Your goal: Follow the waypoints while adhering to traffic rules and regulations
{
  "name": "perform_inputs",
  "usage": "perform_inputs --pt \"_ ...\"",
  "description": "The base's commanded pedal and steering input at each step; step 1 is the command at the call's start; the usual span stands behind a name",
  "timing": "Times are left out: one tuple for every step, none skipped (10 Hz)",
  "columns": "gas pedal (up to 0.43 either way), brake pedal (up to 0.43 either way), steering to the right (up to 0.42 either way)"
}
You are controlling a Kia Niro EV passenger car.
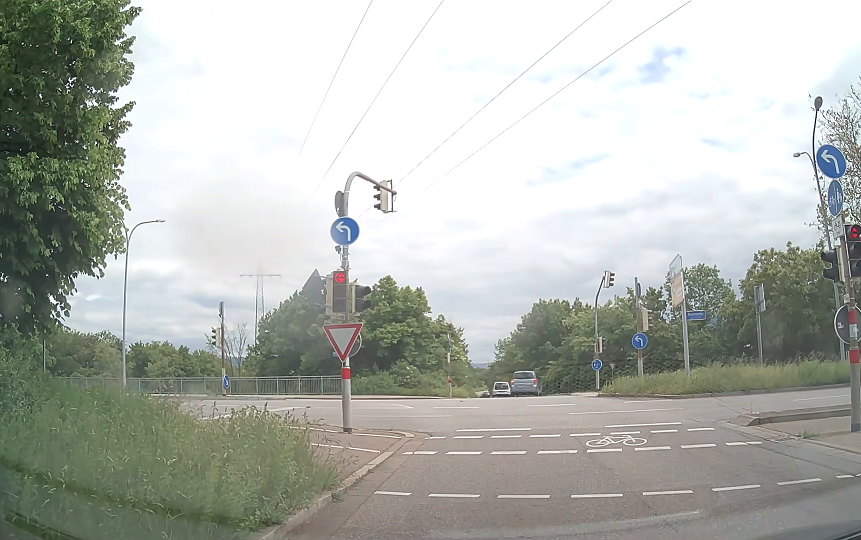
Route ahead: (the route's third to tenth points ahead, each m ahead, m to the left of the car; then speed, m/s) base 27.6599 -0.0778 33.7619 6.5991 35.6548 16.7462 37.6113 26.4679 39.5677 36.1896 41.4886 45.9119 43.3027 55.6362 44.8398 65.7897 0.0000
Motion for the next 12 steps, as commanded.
perform_inputs --pt "0.0 0.25 -0.007" --pt "0.0 0.244 -0.007" --pt "0.0 0.244 -0.007" --pt "0.0 0.244 -0.007" --pt "0.0 0.244 -0.007" --pt "0.0 0.244 -0.007" --pt "0.0 0.244 -0.007" --pt "0.0 0.244 -0.007" --pt "0.0 0.244 -0.007" --pt "0.0 0.244 -0.007" --pt "0.0 0.244 -0.007" --pt "0.0 0.244 -0.007"
